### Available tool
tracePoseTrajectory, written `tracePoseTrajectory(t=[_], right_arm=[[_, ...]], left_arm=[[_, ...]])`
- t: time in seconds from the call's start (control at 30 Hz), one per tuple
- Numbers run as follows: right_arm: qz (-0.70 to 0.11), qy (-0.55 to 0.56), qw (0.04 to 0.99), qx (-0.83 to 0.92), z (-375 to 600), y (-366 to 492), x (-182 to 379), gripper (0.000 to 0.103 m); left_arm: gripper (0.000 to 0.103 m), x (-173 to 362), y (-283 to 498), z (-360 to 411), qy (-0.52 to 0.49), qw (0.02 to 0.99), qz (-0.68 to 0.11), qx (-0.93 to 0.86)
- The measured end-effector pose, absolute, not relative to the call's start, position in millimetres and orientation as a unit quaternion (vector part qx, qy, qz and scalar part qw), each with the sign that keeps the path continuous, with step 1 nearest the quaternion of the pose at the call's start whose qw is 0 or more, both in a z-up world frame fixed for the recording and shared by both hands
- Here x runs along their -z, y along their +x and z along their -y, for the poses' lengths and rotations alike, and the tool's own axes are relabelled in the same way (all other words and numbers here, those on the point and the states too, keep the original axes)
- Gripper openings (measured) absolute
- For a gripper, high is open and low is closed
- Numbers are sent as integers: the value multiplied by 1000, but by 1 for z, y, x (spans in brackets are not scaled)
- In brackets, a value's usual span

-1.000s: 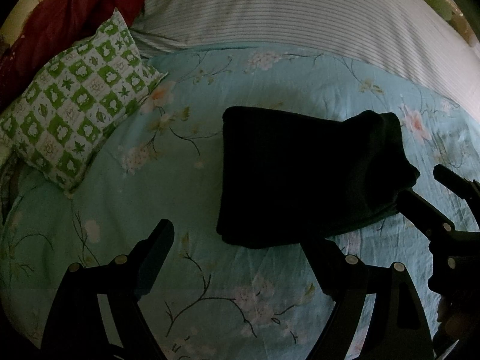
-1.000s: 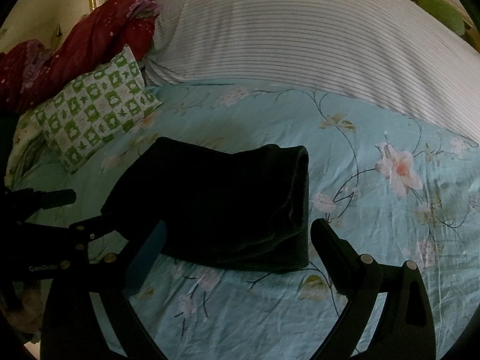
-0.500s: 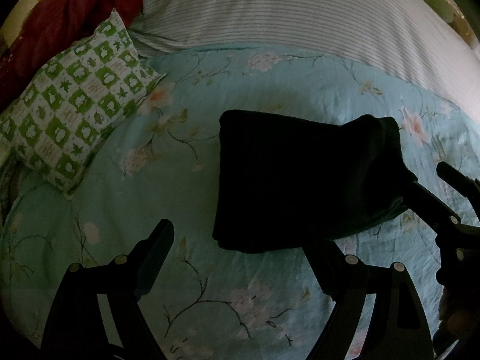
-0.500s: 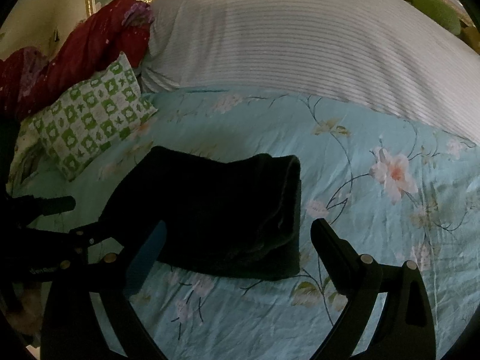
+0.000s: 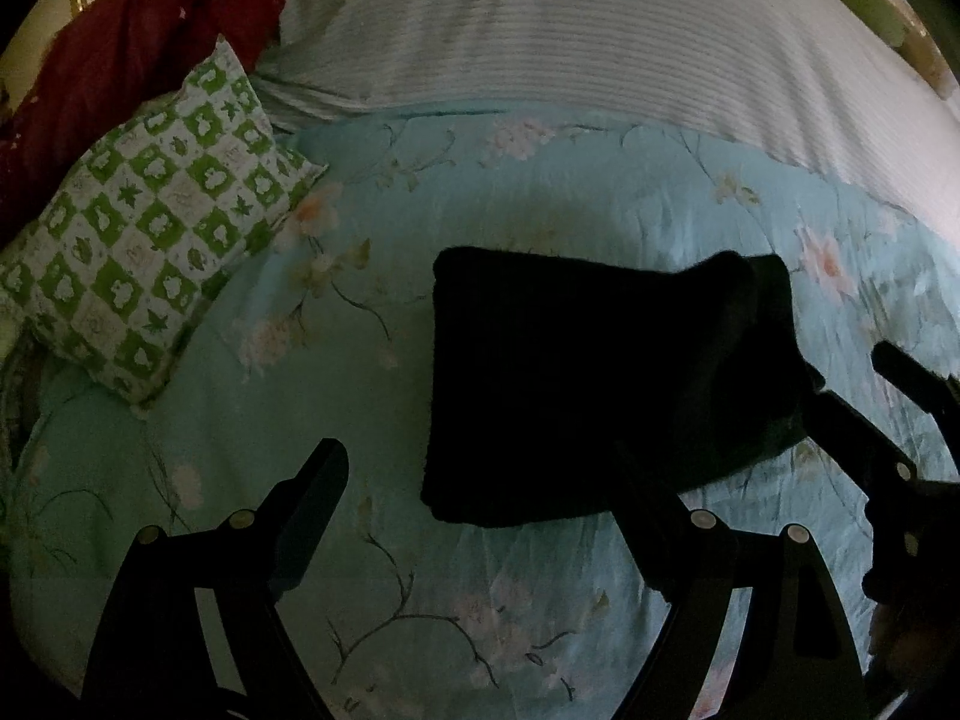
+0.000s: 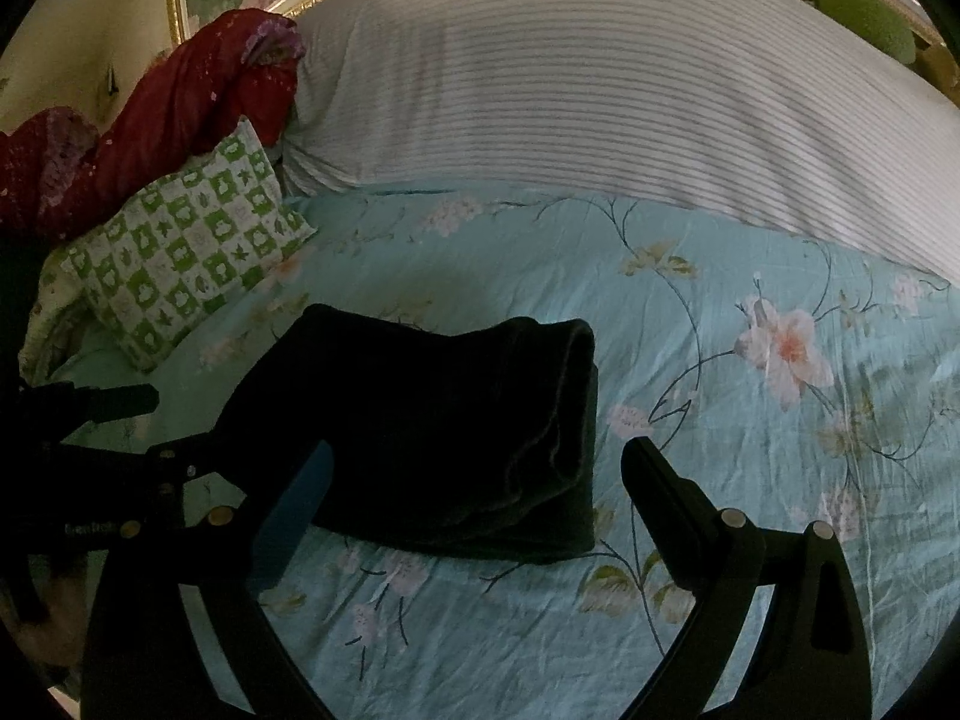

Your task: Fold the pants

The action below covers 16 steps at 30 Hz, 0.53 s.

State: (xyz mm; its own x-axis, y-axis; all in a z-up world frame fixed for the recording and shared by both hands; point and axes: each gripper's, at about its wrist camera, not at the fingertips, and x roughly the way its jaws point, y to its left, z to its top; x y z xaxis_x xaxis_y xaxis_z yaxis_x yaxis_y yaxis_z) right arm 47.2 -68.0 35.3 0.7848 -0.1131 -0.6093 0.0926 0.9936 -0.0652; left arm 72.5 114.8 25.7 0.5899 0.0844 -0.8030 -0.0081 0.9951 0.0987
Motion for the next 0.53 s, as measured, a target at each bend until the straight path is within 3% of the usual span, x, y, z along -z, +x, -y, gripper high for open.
tracePoseTrajectory(t=[0.53], right_arm=[[-325, -4, 945, 42, 72, 43, -43, 97]], left_arm=[[86, -32, 72, -107, 38, 886, -461, -36]])
